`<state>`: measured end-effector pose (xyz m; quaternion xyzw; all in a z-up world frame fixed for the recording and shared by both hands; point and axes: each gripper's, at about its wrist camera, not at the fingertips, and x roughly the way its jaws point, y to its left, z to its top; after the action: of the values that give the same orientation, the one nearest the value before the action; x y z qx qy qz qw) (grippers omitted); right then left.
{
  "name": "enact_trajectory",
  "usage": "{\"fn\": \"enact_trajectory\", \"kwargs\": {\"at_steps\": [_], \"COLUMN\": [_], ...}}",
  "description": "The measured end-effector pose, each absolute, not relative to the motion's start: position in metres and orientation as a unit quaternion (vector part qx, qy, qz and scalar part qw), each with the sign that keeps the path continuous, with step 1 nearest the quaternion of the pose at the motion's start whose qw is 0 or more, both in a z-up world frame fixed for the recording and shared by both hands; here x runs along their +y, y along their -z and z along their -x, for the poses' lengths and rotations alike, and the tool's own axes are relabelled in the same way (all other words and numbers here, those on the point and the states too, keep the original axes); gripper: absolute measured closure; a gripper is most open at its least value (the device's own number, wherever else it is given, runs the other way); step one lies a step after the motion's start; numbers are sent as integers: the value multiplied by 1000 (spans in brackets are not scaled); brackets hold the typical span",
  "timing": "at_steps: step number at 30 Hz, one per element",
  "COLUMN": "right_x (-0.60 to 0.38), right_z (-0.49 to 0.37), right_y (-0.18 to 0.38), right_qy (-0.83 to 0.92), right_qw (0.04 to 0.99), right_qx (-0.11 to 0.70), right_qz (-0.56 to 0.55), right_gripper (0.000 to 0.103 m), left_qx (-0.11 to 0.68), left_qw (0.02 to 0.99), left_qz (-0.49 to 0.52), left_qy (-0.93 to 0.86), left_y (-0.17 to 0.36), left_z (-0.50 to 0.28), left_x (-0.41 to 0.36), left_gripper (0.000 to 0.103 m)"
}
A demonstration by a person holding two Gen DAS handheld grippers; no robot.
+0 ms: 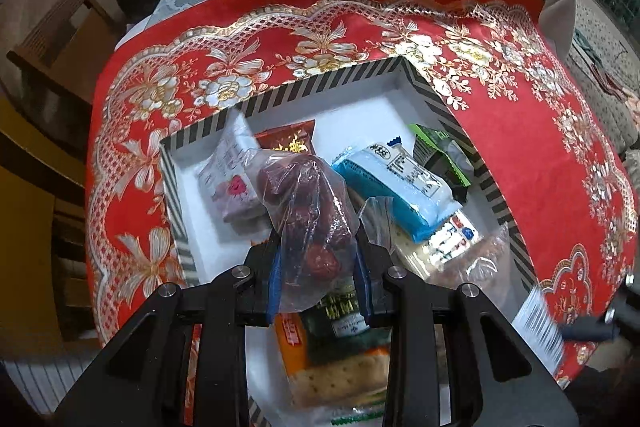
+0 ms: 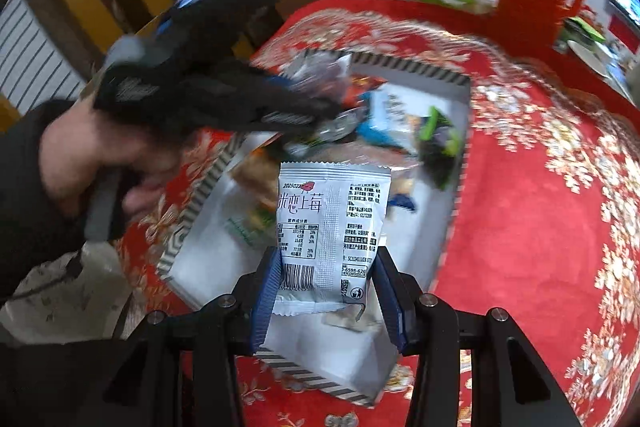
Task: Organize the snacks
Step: 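Lower both snacks into the tray and open both grippers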
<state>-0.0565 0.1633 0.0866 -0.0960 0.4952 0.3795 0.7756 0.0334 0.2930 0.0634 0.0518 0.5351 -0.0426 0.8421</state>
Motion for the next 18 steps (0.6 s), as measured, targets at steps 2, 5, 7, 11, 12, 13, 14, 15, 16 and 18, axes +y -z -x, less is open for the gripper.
{"fn": "enact_trajectory", "kwargs": {"at_steps": [2, 5, 7, 11, 12, 13, 14, 15, 16, 18], "right_x": [170, 179, 182, 183, 182, 182, 182, 182, 182, 182], "right_z": [61, 63, 64, 64, 64, 63, 64, 63, 63, 62], "right_y": [-85, -84, -83, -83, -83, -83, -83, -82, -82, -82], "right_qy": [-383, -385, -387, -385, -384, -384, -383, -382, -381, -381], "right_qw": [772, 770, 767, 768, 768, 768, 769, 769, 769, 769], "right_qx": [496, 492, 494, 491, 492, 493, 493, 494, 494, 494], "right_qz": [108, 129, 135, 144, 142, 142, 141, 140, 139, 140], "right_gripper": [58, 58, 58, 58, 58, 58, 58, 58, 58, 58], "left_qx": [535, 534, 536, 538, 539, 539, 539, 539, 539, 539], "left_qw": [842, 842, 841, 840, 840, 840, 840, 839, 839, 839], "left_qz": [-58, -55, -51, -52, -51, -51, -52, -52, -52, -52], "left_qy": [44, 44, 43, 45, 45, 45, 46, 46, 46, 47], "left_y": [-64, -64, -64, -63, -63, -63, -63, -62, -62, -62], "left_z": [-35, -37, -38, -39, -39, -39, -39, -39, -40, -40], "left_x": [291, 292, 292, 289, 289, 288, 288, 287, 287, 286], "left_gripper": [75, 75, 75, 75, 75, 75, 75, 75, 75, 75]}}
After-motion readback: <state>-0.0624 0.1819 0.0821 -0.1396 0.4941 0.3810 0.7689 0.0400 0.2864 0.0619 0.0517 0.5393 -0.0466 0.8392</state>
